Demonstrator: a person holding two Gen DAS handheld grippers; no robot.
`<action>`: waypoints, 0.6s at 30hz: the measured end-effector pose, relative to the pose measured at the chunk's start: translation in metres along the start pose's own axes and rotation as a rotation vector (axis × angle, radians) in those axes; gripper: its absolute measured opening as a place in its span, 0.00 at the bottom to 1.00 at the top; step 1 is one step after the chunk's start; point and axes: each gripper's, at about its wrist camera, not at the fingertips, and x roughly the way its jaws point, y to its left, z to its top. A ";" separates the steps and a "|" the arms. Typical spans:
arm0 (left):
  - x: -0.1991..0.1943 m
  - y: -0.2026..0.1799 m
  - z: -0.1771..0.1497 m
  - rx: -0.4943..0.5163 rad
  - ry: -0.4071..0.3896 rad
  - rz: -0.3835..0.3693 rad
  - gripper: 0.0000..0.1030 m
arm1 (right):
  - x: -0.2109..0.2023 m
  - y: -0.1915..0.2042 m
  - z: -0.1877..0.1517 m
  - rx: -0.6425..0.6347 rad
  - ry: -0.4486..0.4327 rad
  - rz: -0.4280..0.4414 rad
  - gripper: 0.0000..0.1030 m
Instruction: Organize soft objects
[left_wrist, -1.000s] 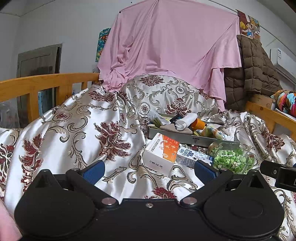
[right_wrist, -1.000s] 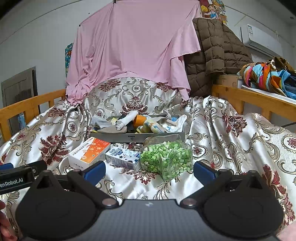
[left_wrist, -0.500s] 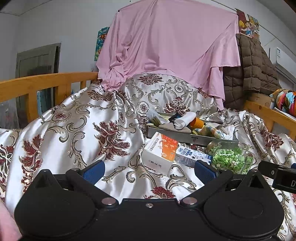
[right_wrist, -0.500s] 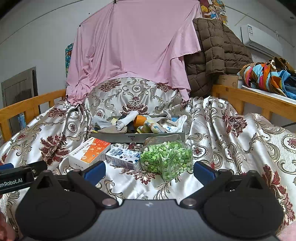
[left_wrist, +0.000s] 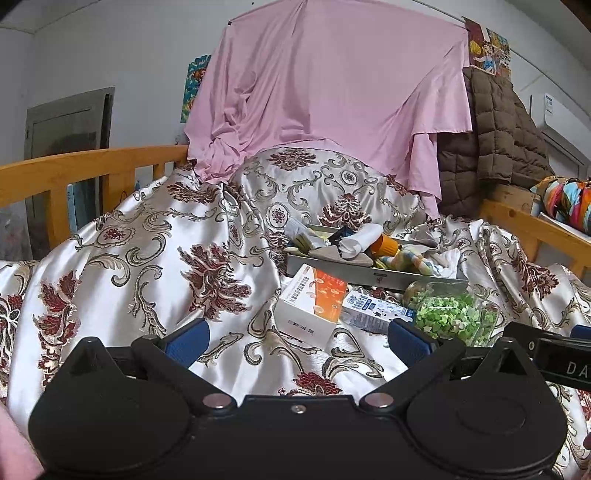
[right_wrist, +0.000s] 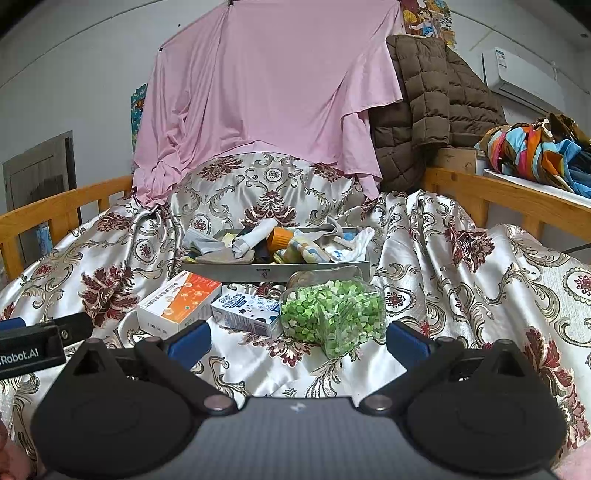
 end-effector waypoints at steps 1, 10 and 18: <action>-0.001 0.000 0.000 0.001 -0.001 -0.001 0.99 | 0.000 0.000 0.000 0.000 0.000 0.000 1.00; -0.002 0.001 0.000 -0.002 -0.012 0.011 0.99 | 0.000 0.000 -0.001 -0.001 0.001 0.000 1.00; -0.001 0.001 0.000 0.000 -0.005 0.017 0.99 | 0.000 0.000 -0.002 -0.001 0.003 0.002 1.00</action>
